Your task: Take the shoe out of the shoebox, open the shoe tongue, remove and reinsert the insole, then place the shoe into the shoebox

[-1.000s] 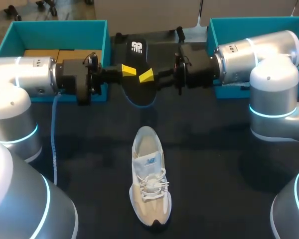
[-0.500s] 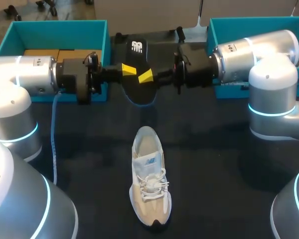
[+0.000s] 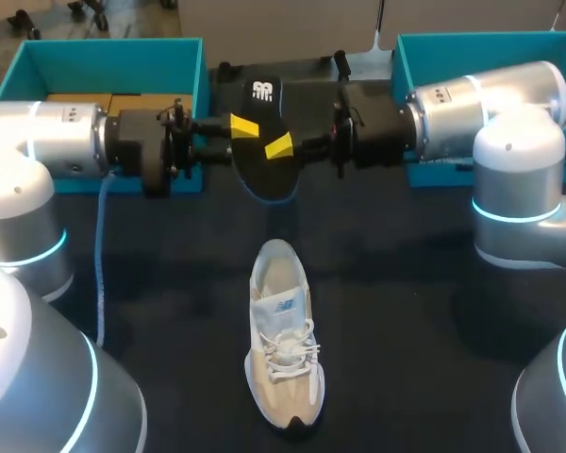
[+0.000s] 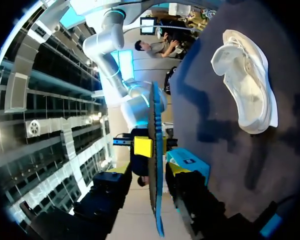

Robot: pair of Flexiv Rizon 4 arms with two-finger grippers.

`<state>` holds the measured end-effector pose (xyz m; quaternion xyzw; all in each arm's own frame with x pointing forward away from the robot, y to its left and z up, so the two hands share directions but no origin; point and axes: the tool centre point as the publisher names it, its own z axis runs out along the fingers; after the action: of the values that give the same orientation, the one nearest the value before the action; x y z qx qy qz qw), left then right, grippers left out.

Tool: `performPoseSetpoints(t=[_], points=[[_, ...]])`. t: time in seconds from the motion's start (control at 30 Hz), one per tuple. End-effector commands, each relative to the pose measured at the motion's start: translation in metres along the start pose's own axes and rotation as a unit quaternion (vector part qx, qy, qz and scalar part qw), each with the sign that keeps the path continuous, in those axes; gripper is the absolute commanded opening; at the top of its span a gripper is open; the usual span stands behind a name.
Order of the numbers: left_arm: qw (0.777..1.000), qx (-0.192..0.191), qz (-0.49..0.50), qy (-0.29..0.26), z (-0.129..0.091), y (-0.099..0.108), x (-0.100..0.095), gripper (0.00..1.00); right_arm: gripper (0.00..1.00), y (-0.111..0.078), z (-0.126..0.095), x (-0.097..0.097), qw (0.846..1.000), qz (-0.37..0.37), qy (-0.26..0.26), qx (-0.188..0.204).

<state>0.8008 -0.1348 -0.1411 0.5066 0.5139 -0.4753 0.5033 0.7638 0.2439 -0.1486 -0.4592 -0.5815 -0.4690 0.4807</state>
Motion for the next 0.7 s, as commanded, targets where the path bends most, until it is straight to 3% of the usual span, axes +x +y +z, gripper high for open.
performPoseSetpoints(t=[0.03, 0.2, 0.23, 0.7], points=[[1.000, -0.015, -0.016, 0.014, -0.023, -0.024, -0.003, 1.00, 0.00, -0.005, -0.009, -0.008, 1.000, -0.021, 0.004, -0.003], [0.995, -0.007, -0.075, 0.071, -0.036, -0.040, -0.002, 1.00, 0.00, 0.000, -0.016, -0.013, 0.998, -0.062, -0.012, -0.003], [0.995, -0.007, -0.075, 0.071, -0.036, -0.040, -0.002, 1.00, 0.00, 0.002, -0.016, -0.011, 0.993, -0.113, -0.021, 0.012], [0.991, -0.015, -0.111, 0.075, -0.038, -0.048, -0.001, 1.00, 0.00, 0.002, -0.016, -0.011, 0.993, -0.113, -0.021, 0.012]])
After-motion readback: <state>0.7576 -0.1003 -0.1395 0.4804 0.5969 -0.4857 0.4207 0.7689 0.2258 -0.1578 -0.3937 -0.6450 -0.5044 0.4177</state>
